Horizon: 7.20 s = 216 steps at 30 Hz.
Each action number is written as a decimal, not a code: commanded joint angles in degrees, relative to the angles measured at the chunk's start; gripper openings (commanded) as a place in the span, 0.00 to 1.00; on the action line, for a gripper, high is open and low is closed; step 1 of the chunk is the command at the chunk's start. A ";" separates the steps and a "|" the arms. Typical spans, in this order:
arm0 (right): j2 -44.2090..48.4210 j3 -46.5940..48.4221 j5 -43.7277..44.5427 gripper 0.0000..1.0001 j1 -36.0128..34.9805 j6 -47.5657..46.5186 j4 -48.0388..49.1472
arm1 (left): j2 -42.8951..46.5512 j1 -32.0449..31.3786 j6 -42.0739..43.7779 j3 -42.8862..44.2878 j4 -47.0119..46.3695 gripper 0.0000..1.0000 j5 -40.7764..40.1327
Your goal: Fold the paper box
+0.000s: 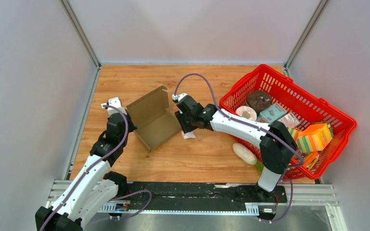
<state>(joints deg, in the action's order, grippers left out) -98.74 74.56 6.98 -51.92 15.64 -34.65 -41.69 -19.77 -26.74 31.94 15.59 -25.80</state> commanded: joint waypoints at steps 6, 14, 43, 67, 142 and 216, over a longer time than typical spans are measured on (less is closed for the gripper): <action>-10.41 22.00 -3.13 0.39 -3.45 0.71 -3.19 | -0.14 0.43 -0.24 -0.30 -1.45 0.00 0.23; -4.27 5.25 3.82 0.79 -2.04 1.93 0.37 | -0.32 0.43 -0.50 -0.04 -1.88 0.00 0.84; -13.32 2.34 1.19 0.64 0.51 4.84 4.59 | -0.06 0.70 -0.24 -0.21 -1.53 0.00 -0.13; -4.01 -2.58 2.95 0.20 0.51 4.40 5.21 | -0.06 0.87 -0.33 -0.22 -1.53 0.00 -0.13; -8.32 4.20 1.80 0.00 10.18 -9.66 54.76 | -28.44 -0.62 -1.30 6.03 -29.29 0.00 -8.29; -5.50 -5.40 -1.10 0.00 10.96 -13.09 48.98 | -25.03 6.23 17.07 1.46 -32.39 0.53 23.34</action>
<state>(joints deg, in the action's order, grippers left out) -103.85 67.22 5.91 -40.95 2.52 15.00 -70.00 -13.82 -14.41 33.12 -19.49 -2.07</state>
